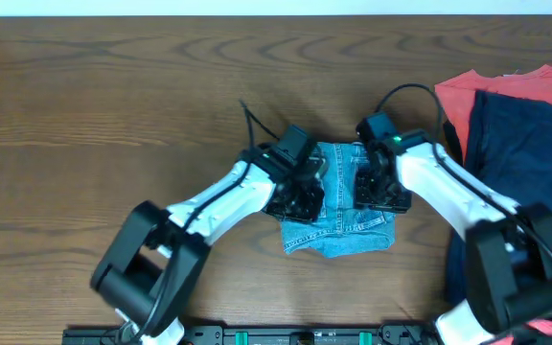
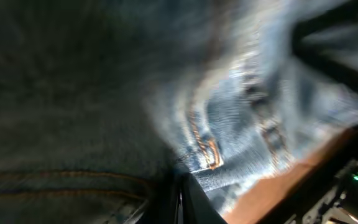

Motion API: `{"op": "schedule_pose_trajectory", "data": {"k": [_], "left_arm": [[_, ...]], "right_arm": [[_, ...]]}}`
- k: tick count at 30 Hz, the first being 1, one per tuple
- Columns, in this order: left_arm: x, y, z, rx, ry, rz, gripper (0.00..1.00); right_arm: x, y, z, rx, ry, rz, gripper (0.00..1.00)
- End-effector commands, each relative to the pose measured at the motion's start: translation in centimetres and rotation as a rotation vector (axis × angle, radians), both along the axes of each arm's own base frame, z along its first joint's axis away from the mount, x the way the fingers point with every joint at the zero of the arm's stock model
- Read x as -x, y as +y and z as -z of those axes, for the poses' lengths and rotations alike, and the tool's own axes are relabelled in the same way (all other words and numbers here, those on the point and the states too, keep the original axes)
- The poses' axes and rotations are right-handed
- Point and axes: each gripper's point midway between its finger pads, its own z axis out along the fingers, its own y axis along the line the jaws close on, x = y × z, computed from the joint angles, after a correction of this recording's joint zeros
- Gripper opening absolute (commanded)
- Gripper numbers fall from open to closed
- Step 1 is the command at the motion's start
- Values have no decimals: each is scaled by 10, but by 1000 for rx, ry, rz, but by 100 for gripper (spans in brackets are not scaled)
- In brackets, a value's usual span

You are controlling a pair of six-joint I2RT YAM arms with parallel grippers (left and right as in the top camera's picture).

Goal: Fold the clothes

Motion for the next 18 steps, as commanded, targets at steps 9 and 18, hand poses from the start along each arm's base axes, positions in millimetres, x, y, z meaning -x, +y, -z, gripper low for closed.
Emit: {"op": "schedule_pose_trajectory", "data": {"k": [9,18], "left_arm": [[1,6,13,-37,34,-43,6],[2,6,12,-37,35,-42,35]], "right_arm": [[-1,19,-86,-216,-255,-65,1],[54,10,16,-160,0,59,1]]}}
